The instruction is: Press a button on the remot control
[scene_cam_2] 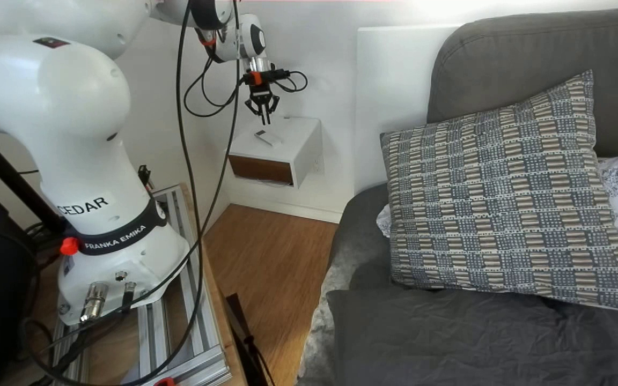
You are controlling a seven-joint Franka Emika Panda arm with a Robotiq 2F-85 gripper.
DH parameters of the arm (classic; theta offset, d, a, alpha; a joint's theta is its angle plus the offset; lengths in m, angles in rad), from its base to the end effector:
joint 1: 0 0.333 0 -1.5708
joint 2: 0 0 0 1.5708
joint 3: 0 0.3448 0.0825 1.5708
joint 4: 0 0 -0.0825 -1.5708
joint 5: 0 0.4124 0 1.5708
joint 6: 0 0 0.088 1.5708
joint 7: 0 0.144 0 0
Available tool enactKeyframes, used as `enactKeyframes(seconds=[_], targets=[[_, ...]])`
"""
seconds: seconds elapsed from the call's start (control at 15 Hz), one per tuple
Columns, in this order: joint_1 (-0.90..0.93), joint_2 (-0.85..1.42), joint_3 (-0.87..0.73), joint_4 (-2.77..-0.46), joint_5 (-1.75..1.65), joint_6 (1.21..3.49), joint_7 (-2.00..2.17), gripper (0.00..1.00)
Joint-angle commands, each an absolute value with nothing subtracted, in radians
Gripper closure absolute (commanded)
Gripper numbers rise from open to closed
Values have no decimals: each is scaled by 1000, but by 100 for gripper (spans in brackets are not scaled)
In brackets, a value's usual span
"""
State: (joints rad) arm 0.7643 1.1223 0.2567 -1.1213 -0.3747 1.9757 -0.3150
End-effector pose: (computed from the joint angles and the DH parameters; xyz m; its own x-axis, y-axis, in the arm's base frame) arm 0.4755 0.6124 0.0678 0.1533 0.9578 -0.2431 0.9871 -0.1597 -0.0070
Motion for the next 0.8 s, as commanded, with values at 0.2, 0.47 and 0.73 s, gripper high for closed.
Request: enactKeyframes(seconds=[0.2,0.47,0.73], targets=[[698,944,257,-1500,-370,2265,-35,29],[699,835,215,-1676,-361,2364,75,2],[708,691,173,-1856,-381,2409,168,0]])
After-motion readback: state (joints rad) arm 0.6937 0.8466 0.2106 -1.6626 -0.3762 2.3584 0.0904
